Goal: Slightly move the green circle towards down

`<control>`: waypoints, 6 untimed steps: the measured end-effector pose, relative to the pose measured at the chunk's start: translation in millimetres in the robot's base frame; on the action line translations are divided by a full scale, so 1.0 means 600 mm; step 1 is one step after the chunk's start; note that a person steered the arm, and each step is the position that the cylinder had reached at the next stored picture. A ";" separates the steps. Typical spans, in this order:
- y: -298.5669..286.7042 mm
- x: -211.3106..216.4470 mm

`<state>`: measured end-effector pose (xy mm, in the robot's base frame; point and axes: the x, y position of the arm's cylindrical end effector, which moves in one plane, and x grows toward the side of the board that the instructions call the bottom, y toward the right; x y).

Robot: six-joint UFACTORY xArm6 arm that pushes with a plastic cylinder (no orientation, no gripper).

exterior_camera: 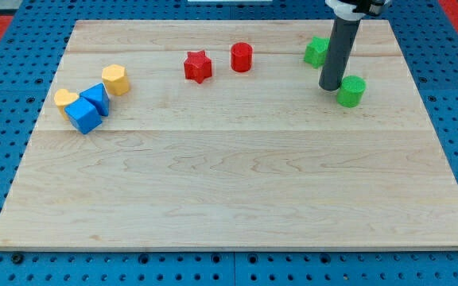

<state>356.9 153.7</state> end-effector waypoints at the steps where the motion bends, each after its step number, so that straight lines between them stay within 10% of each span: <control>1: 0.075 -0.068; 4: 0.125 0.033; 6: 0.173 -0.180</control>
